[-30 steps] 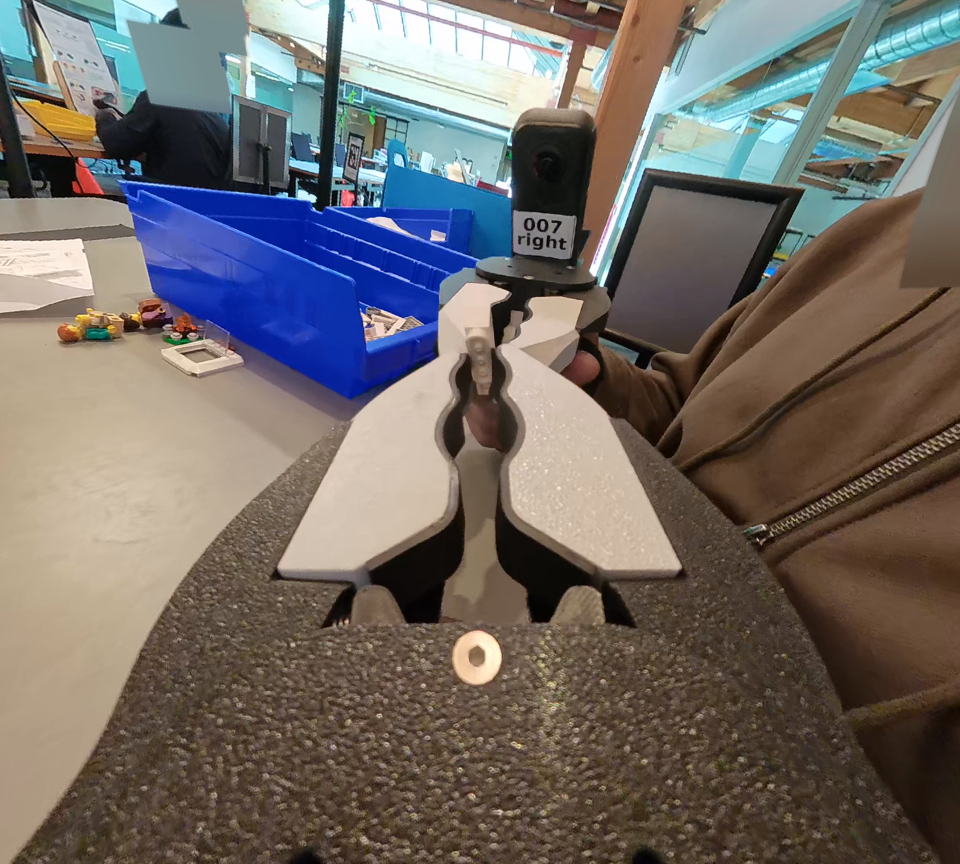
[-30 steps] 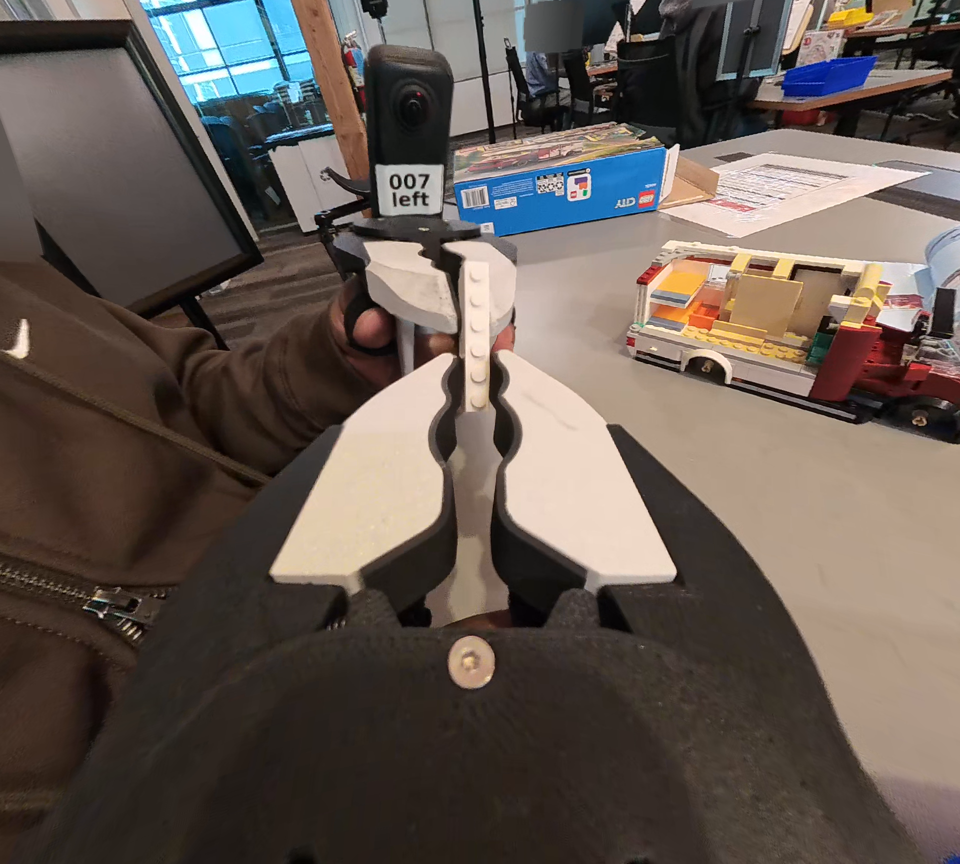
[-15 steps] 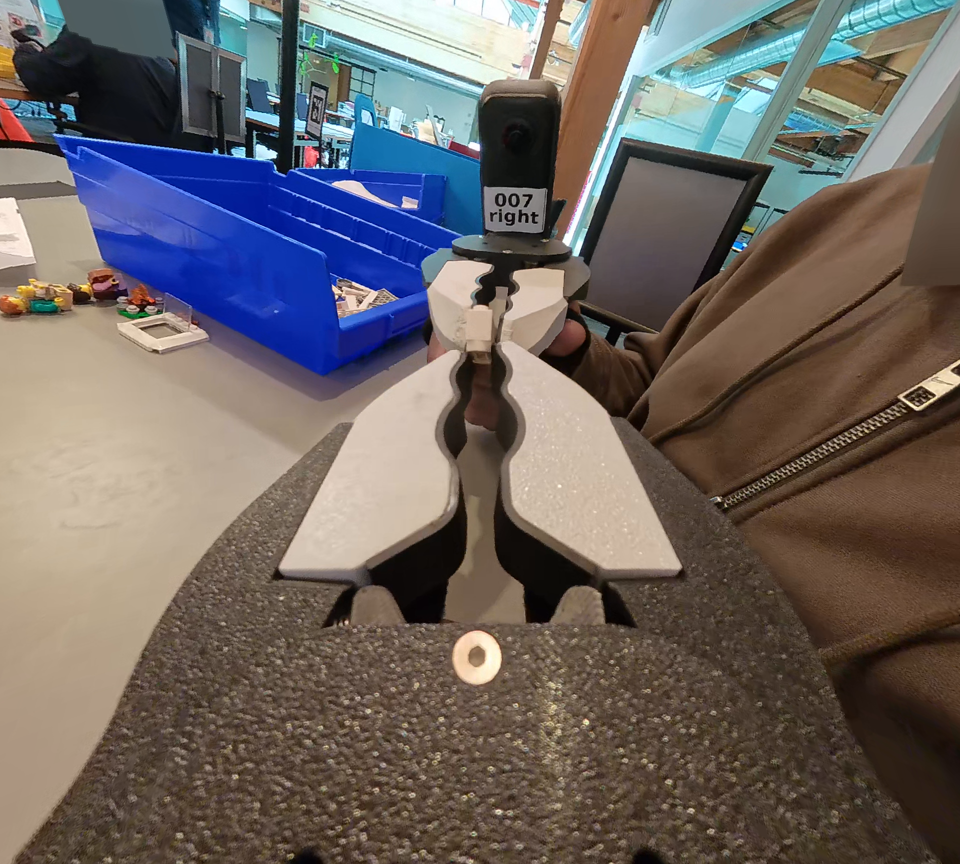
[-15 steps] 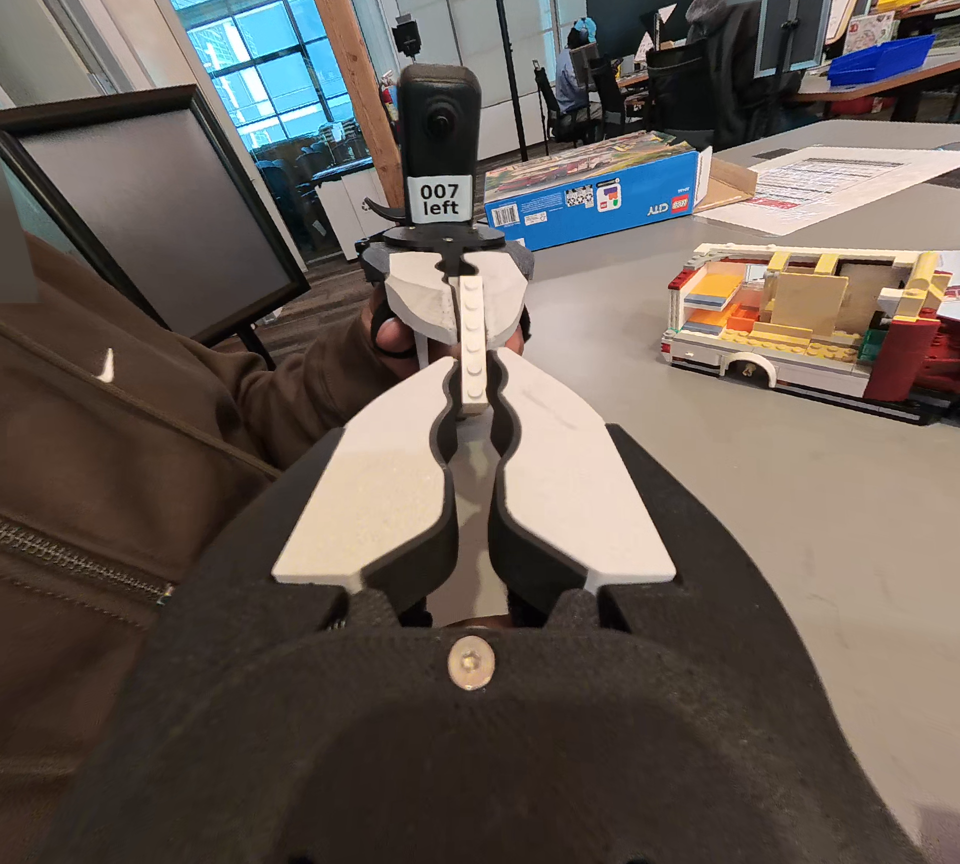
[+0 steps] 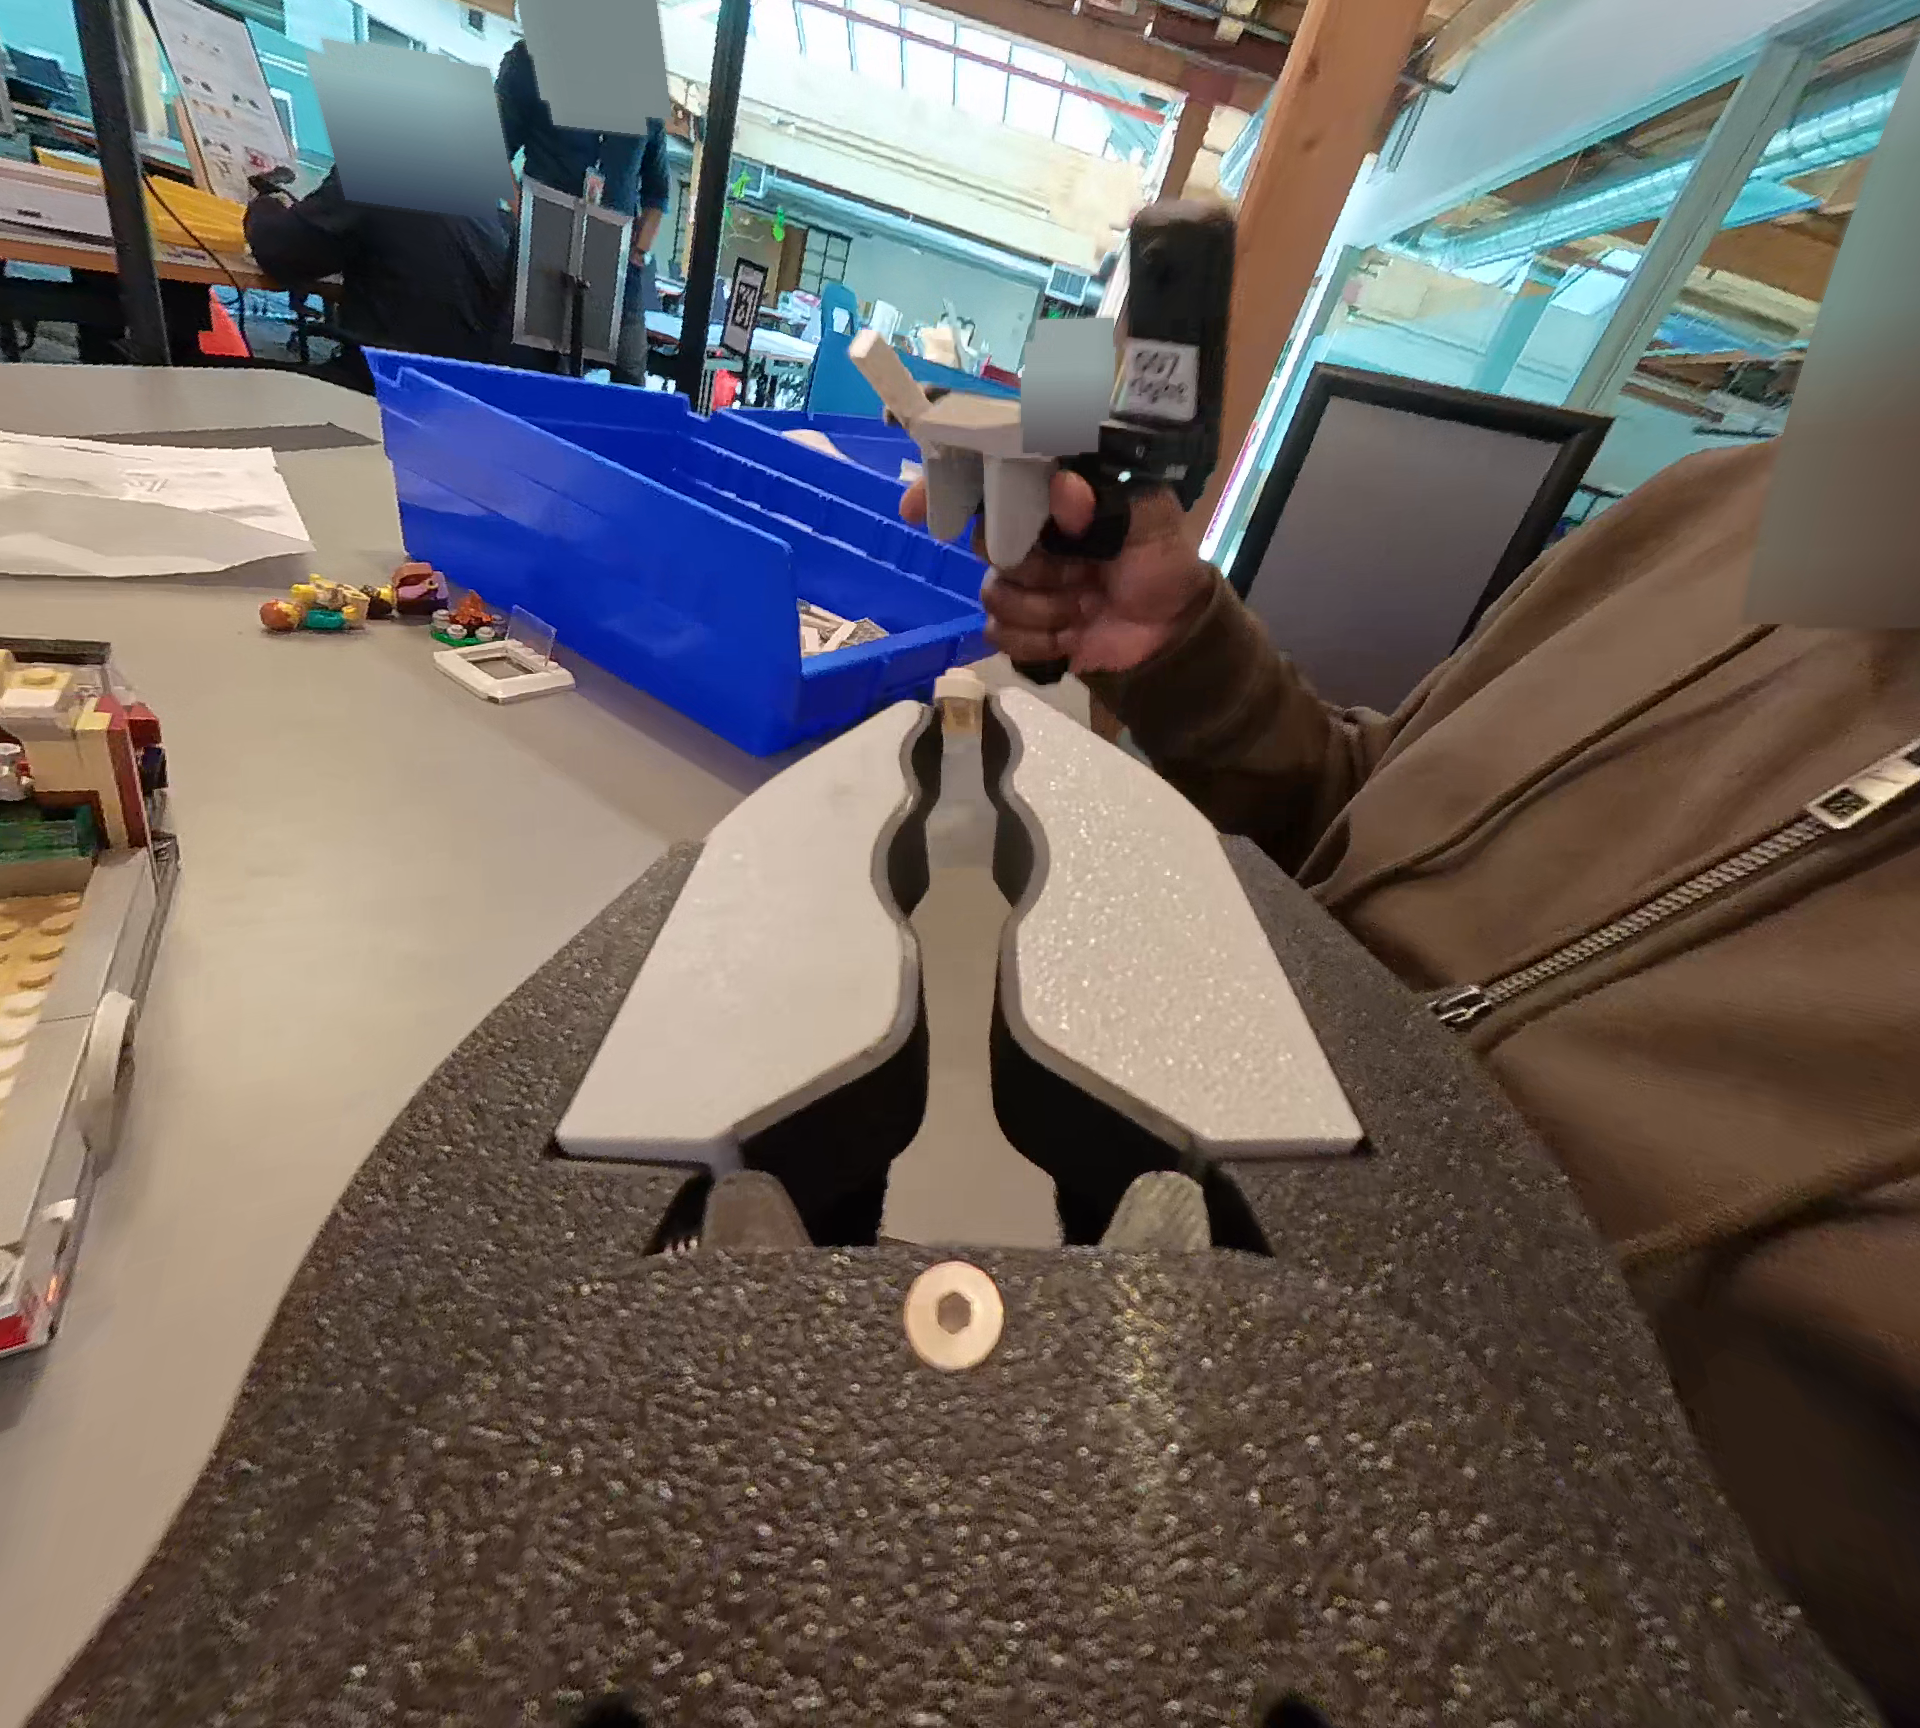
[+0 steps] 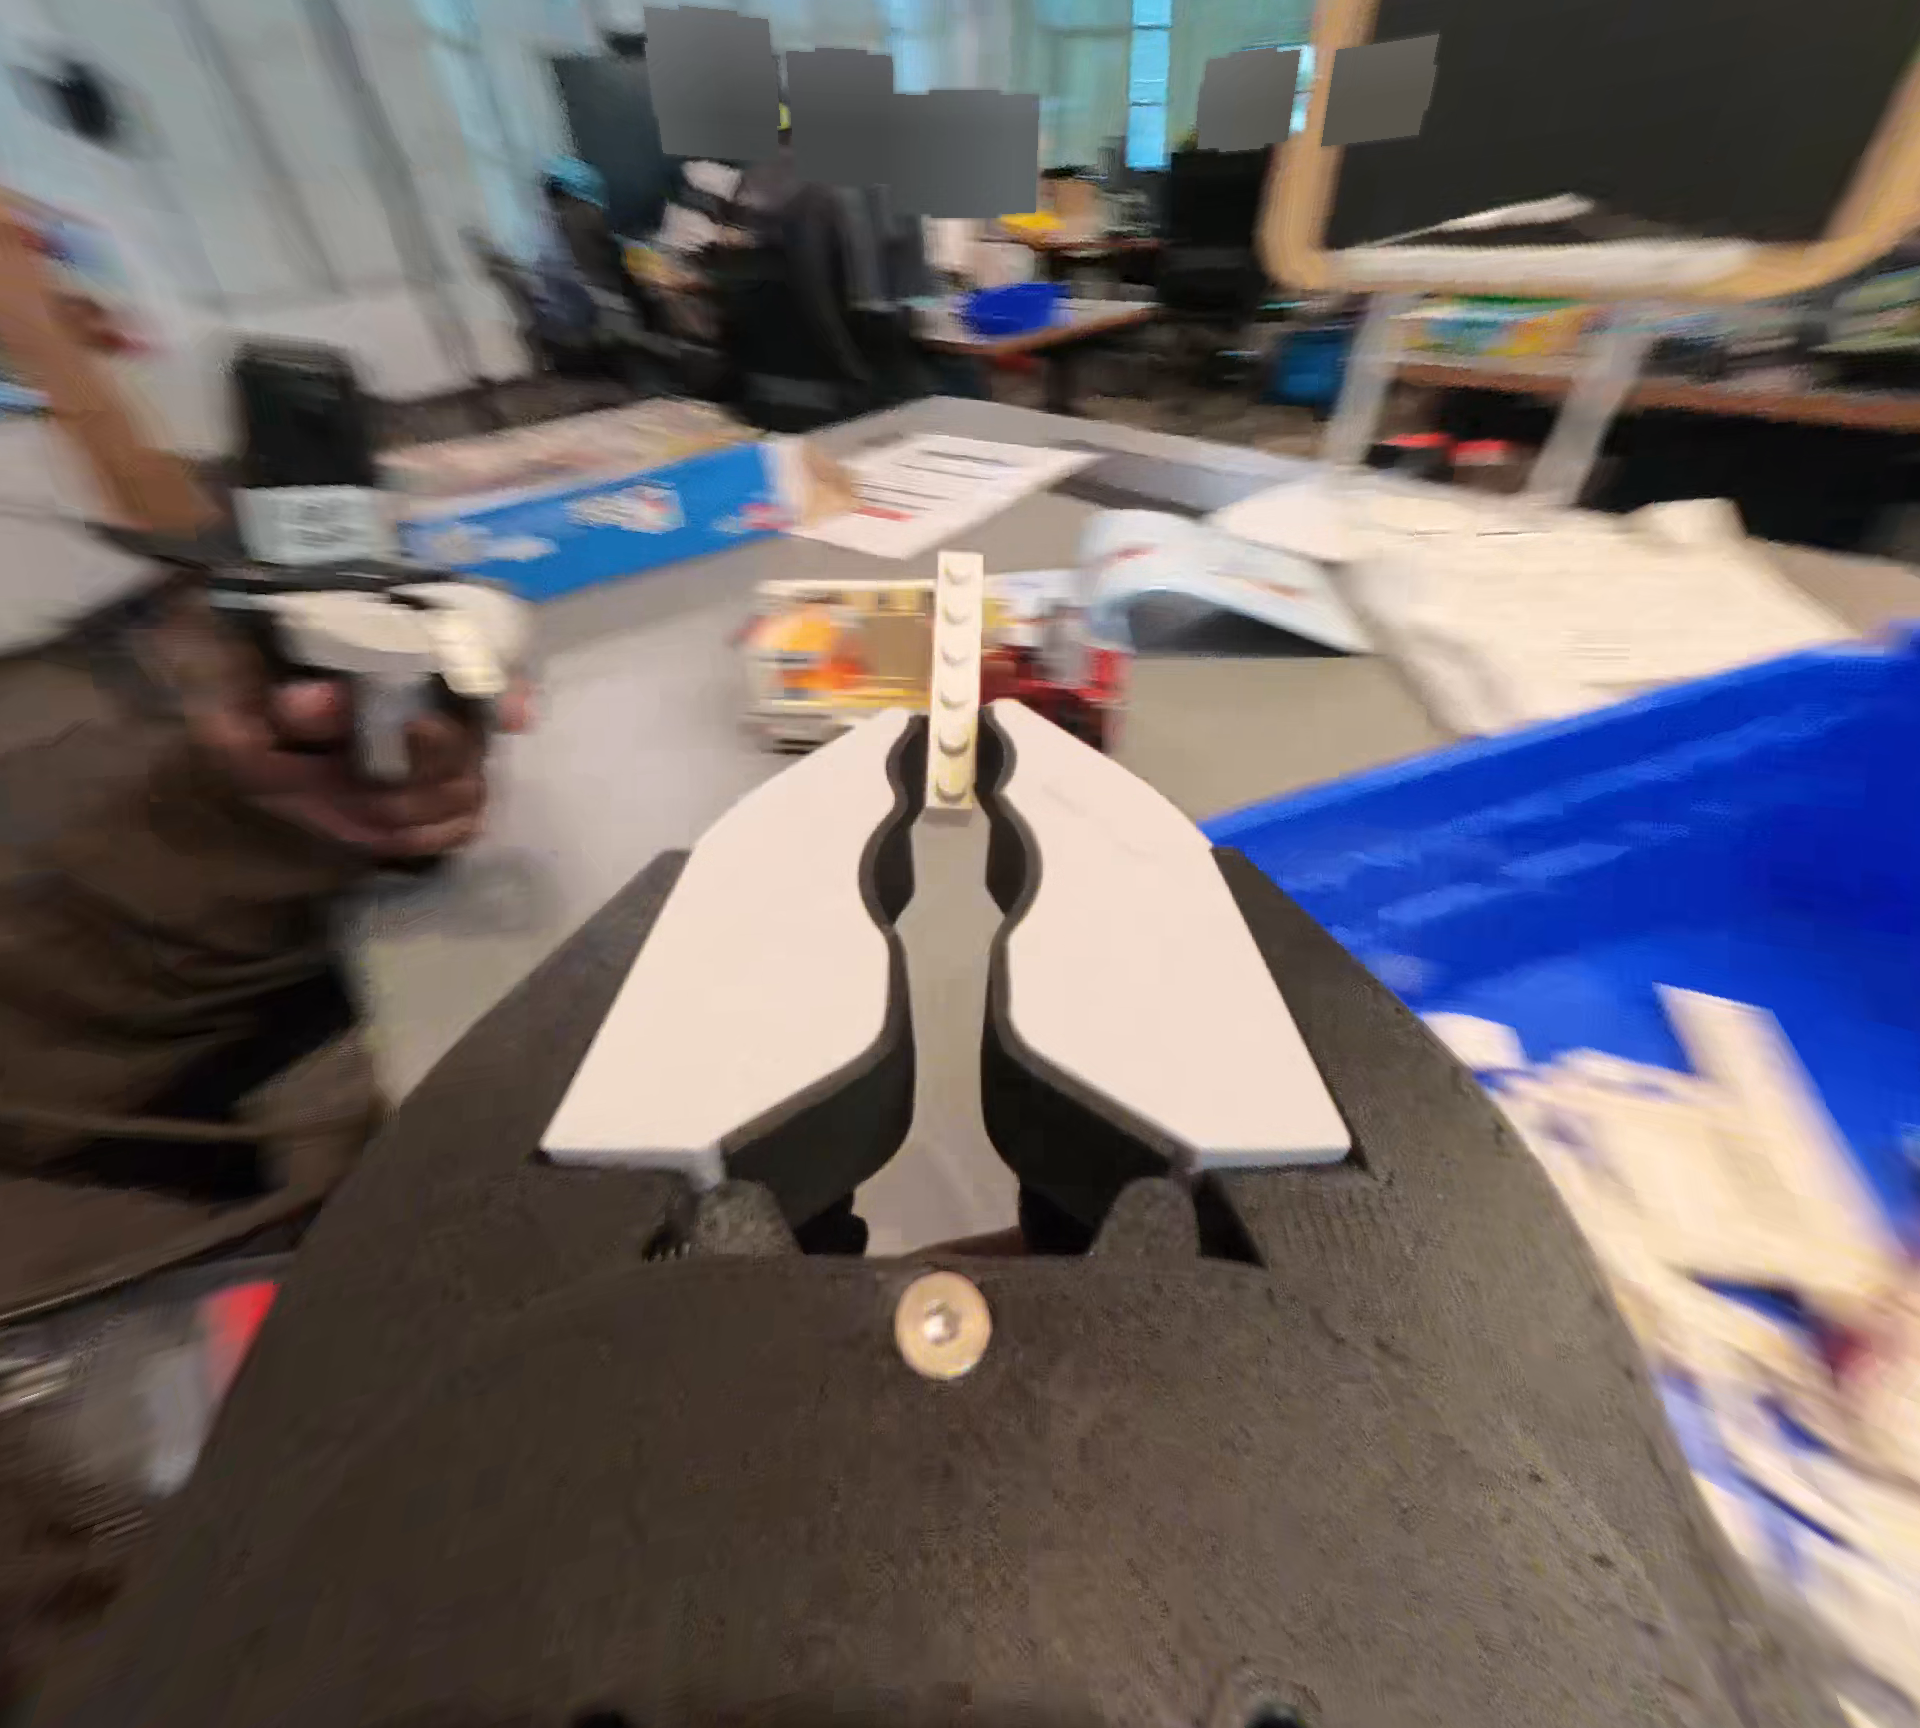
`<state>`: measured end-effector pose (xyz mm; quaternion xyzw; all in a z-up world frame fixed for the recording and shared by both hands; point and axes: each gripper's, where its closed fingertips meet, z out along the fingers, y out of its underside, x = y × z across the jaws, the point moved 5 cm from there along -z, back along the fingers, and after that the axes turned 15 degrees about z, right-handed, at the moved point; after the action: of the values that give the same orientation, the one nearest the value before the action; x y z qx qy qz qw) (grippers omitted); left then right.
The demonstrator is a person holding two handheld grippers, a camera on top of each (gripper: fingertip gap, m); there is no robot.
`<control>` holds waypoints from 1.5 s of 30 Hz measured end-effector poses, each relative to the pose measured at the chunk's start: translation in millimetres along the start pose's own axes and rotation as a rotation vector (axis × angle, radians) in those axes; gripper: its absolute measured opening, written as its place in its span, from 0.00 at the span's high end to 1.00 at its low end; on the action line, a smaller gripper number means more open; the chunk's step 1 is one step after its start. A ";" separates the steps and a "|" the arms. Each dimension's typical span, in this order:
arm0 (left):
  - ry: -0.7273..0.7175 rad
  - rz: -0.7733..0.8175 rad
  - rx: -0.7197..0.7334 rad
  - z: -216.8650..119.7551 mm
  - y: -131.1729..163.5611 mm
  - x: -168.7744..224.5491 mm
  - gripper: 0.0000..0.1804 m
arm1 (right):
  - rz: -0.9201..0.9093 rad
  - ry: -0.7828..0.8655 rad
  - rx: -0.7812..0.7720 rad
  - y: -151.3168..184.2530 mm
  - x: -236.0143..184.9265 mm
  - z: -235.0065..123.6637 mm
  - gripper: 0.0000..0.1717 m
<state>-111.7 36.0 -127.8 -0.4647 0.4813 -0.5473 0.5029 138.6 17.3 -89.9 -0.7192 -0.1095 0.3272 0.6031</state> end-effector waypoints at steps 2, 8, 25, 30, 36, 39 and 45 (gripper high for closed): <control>0.000 0.013 -0.014 6.2 3.7 1.6 0.96 | -0.089 0.231 0.014 -9.2 28.4 -13.7 0.95; -0.003 -0.008 -0.001 19.1 6.3 2.8 0.96 | -0.150 0.423 -0.037 0.3 53.9 -28.0 0.84; -0.005 -0.172 0.021 60.2 18.5 11.8 0.96 | -0.921 0.097 0.014 78.4 -87.5 56.7 0.96; -0.035 -0.146 -0.001 60.0 19.1 11.4 0.91 | -0.918 0.174 0.035 71.4 -73.6 48.9 0.97; -0.099 -0.065 0.013 41.3 12.4 3.5 0.88 | -0.745 0.654 -0.019 18.9 28.1 -6.9 0.96; -0.136 -0.042 0.029 30.6 6.7 -3.7 0.88 | -0.624 0.758 -0.107 11.9 65.4 -31.4 0.85; -0.284 0.052 0.010 -1.9 -9.9 -27.5 0.87 | -0.680 0.505 -0.119 27.9 23.2 -5.6 0.85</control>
<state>-112.8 63.8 -118.9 -0.5222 0.4144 -0.4654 0.5822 152.9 18.7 -123.6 -0.7334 -0.2079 -0.0834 0.6418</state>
